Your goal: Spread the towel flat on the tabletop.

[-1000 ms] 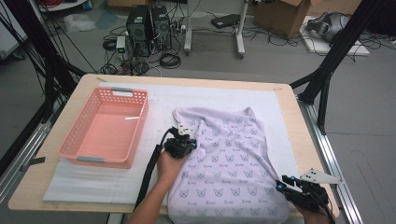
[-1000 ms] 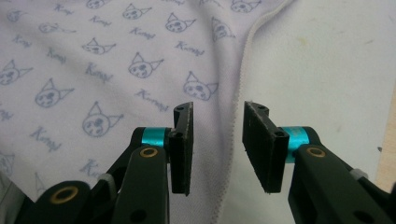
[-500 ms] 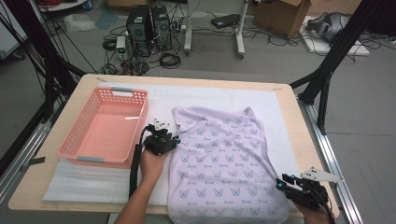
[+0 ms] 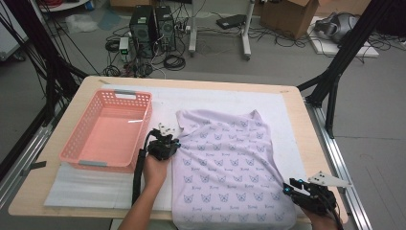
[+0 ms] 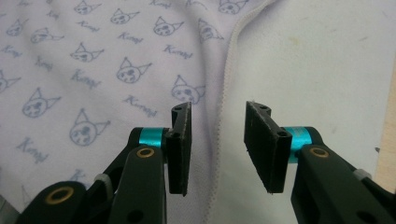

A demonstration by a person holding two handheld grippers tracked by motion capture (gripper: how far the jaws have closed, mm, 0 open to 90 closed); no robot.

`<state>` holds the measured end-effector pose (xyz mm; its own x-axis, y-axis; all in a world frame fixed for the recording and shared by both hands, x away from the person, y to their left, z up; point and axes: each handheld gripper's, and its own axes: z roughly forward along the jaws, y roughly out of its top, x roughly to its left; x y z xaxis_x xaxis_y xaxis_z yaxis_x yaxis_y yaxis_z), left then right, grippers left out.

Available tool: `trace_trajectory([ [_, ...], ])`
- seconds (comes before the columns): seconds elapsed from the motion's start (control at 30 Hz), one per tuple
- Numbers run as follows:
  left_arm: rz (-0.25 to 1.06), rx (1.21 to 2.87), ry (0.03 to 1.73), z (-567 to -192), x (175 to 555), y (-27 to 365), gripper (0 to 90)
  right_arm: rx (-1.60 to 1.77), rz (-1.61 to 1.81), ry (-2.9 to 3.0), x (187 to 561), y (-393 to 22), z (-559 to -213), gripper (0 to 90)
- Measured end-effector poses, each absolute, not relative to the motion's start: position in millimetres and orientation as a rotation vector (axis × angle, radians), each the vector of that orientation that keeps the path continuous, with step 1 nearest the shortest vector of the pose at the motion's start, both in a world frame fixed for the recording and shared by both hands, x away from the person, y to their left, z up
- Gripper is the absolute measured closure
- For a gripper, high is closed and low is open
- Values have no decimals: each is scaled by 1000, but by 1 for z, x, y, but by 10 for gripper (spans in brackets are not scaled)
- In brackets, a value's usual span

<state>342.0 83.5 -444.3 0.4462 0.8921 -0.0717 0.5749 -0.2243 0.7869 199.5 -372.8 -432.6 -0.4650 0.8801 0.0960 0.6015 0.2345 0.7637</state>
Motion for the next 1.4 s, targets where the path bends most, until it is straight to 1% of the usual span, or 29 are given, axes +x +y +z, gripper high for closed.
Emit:
trace_trajectory([
  [0.03, 484, 1913, 1237, -445, 341, 83, 687, 1371, 1086, 2160, 200, -373, -433, 607],
  [0.07, 464, 1892, 1224, -445, 338, 84, 585, 1368, 1085, 2159, 201, -373, -433, 606],
  [0.13, 461, 1860, 1197, -445, 328, 87, 525, 1364, 1087, 2154, 203, -372, -433, 601],
  [0.2, 418, 1848, 1176, -447, 319, 90, 469, 1359, 1090, 2151, 205, -371, -433, 593],
  [0.33, 324, 1858, 1163, -452, 300, 98, 419, 1348, 1088, 2165, 214, -366, -437, 585],
  [0.6, 245, 1846, 1138, -454, 261, 114, 408, 1348, 1028, 2199, 222, -358, -447, 572],
  [0.8, 243, 1876, 1087, -454, 238, 108, 409, 1342, 1020, 2183, 220, -358, -446, 568],
  [0.93, 252, 1889, 1060, -455, 231, 100, 378, 1332, 1028, 2171, 216, -360, -444, 571],
  [1.0, 291, 1911, 1049, -455, 228, 94, 364, 1323, 1016, 2177, 214, -361, -445, 571],
  [1.07, 353, 1931, 1054, -455, 225, 88, 377, 1324, 1005, 2183, 213, -362, -447, 569],
  [1.13, 446, 1968, 1040, -455, 220, 82, 468, 1332, 1012, 2176, 212, -362, -448, 558],
  [1.17, 458, 1975, 1031, -455, 218, 81, 536, 1330, 1011, 2175, 212, -362, -447, 552],
  [1.23, 407, 1958, 1031, -455, 218, 81, 711, 1329, 1007, 2173, 212, -362, -447, 546],
  [1.3, 355, 1944, 1028, -456, 219, 84, 819, 1329, 1007, 2174, 212, -361, -447, 544],
  [1.33, 324, 1934, 1038, -456, 220, 86, 849, 1328, 1010, 2172, 212, -361, -447, 544],
  [1.4, 294, 1929, 1063, -454, 219, 92, 859, 1335, 1012, 2173, 212, -362, -447, 546],
])
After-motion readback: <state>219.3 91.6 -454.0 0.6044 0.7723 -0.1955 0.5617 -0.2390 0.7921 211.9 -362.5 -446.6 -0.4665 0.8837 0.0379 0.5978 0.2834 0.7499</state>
